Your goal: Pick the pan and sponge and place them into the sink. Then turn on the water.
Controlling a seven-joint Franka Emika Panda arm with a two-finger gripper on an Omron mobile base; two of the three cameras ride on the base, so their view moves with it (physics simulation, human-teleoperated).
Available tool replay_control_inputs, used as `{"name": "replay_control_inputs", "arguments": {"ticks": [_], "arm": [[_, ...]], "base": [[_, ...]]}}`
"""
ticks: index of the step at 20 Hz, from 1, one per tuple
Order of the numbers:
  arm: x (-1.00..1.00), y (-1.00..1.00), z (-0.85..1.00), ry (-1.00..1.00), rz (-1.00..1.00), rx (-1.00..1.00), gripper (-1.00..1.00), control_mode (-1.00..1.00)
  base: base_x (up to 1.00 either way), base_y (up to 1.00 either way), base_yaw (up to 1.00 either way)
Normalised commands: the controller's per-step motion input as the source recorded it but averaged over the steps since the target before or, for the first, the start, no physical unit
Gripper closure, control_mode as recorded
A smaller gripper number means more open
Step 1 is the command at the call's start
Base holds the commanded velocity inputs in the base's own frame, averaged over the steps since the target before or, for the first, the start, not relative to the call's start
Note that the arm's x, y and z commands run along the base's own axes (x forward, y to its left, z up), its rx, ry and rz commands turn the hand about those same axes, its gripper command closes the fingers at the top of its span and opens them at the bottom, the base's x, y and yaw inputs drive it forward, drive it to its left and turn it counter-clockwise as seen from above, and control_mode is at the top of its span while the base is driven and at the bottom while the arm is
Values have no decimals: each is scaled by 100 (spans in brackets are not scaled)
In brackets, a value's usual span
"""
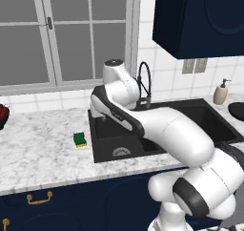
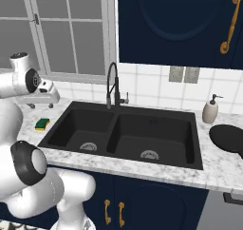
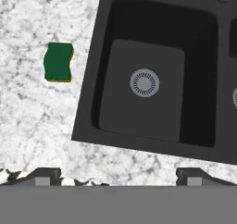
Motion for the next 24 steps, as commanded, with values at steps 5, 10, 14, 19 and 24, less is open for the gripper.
{"name": "replay_control_inputs", "arguments": {"ticks": [5, 10, 14, 19, 24], "arm": [[45, 47, -49, 25, 0, 0, -100, -100], [35, 56, -51, 18, 0, 0, -100, -100], [28, 40, -42, 11, 0, -1, -100, -100], [18, 8, -3, 1, 0, -1, -100, -100], [34, 21, -24, 0, 0, 3, -100, -100]], "base": [[0, 0, 0], [0, 0, 0], [0, 0, 0], [0, 0, 0], [0, 0, 0]]}}
